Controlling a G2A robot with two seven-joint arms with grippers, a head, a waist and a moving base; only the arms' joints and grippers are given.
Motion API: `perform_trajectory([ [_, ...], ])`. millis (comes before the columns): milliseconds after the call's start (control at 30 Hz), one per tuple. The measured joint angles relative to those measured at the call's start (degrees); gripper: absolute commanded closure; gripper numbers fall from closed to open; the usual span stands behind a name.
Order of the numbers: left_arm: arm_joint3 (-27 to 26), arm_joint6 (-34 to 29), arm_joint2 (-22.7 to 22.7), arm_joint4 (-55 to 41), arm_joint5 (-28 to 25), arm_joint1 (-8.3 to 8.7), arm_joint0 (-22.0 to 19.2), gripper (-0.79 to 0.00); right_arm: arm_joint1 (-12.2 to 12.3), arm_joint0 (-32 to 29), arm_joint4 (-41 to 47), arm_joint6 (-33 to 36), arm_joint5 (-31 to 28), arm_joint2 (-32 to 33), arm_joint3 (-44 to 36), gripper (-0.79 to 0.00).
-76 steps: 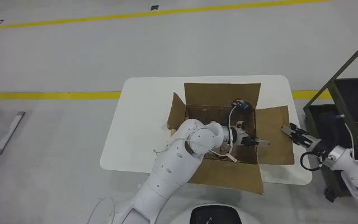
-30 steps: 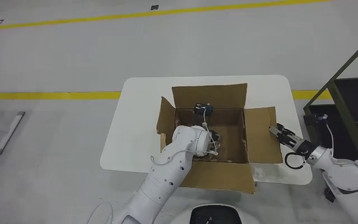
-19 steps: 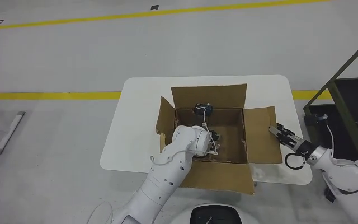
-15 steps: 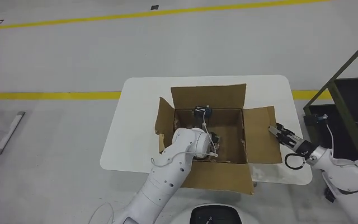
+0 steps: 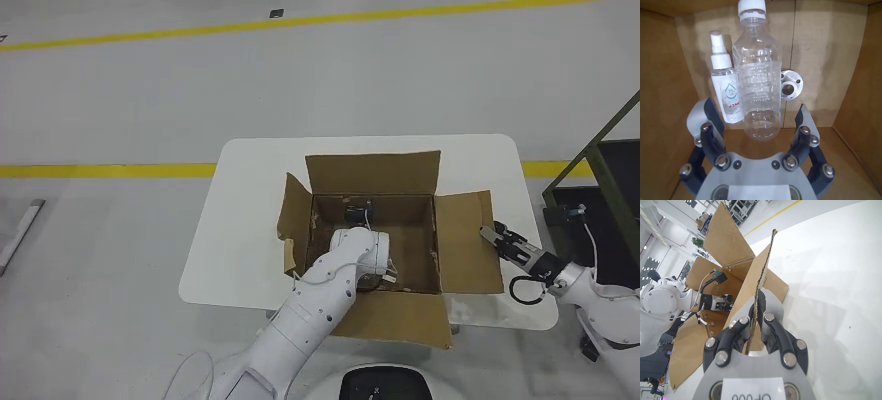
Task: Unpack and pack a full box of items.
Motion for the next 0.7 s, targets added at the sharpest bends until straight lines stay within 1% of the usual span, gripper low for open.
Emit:
perform_trajectory([
  [33, 0.53, 0.25, 0.19, -0.14, 0.01, -0.25, -0.22, -0.372, 0.0, -0.04, -0.02, 0.01, -0.02, 0.05, -0.02, 0.0],
  [67, 1.08, 0.5, 0.33, -0.31, 0.02, -0.49, -0.43, -0.342, 0.0, -0.09, -0.05, 0.02, -0.04, 0.11, -0.02, 0.0],
  [100, 1.88, 0.83, 0.48, -0.54, 0.03, -0.78, -0.66, -0.351, 0.0, -0.17, -0.06, 0.05, -0.04, 0.2, 0.01, 0.0],
  [167, 3.11, 1.28, 0.61, -0.9, 0.0, -1.19, -1.0, -0.329, 0.0, -0.28, -0.05, 0.06, -0.05, 0.32, 0.03, 0.0],
  [200, 3.9, 1.53, 0.71, -1.03, -0.03, -1.45, -1.22, -0.332, 0.0, -0.37, -0.03, 0.03, -0.07, 0.4, 0.03, 0.0],
  [233, 4.47, 1.69, 0.77, -1.11, 0.0, -1.64, -1.38, -0.357, -0.01, -0.43, 0.01, -0.01, -0.12, 0.44, 0.02, 0.0],
  [300, 5.71, 2.15, 0.81, -1.26, 0.18, -2.03, -1.73, -0.336, -0.02, -0.56, 0.07, -0.04, -0.23, 0.54, -0.02, 0.0],
  [333, 6.25, 2.37, 0.8, -1.26, 0.31, -2.18, -1.88, -0.363, -0.02, -0.6, 0.09, -0.03, -0.24, 0.57, -0.04, 0.0],
  [367, 6.72, 2.56, 0.8, -1.2, 0.44, -2.33, -2.02, -0.372, -0.02, -0.63, 0.13, 0.01, -0.24, 0.6, -0.06, 0.0],
  [467, 7.74, 2.88, 0.79, -1.16, 0.54, -2.77, -2.38, -0.382, -0.04, -0.69, 0.15, 0.1, -0.22, 0.69, -0.13, 0.0],
  [500, 8.01, 2.95, 0.74, -1.17, 0.55, -2.92, -2.47, -0.44, -0.04, -0.72, 0.11, 0.1, -0.26, 0.72, -0.15, 0.0],
  [533, 8.19, 3.0, 0.7, -1.17, 0.54, -3.02, -2.52, -0.526, -0.05, -0.74, 0.08, 0.11, -0.31, 0.73, -0.17, 0.0],
  [567, 8.38, 3.02, 0.67, -1.17, 0.53, -3.12, -2.54, -0.505, -0.05, -0.75, 0.07, 0.14, -0.34, 0.74, -0.18, 0.0],
  [600, 8.63, 3.03, 0.63, -1.17, 0.46, -3.25, -2.54, -0.502, -0.06, -0.75, 0.07, 0.18, -0.37, 0.76, -0.18, 0.0],
  [633, 8.85, 3.03, 0.61, -1.14, 0.4, -3.33, -2.52, -0.425, -0.06, -0.76, 0.07, 0.2, -0.37, 0.77, -0.19, 0.0],
  [667, 9.05, 3.03, 0.58, -1.09, 0.36, -3.41, -2.52, -0.388, -0.07, -0.76, 0.07, 0.23, -0.38, 0.78, -0.21, 0.0],
  [700, 9.24, 3.05, 0.53, -1.01, 0.32, -3.53, -2.54, -0.385, -0.07, -0.77, 0.07, 0.29, -0.41, 0.78, -0.23, 0.0],
])
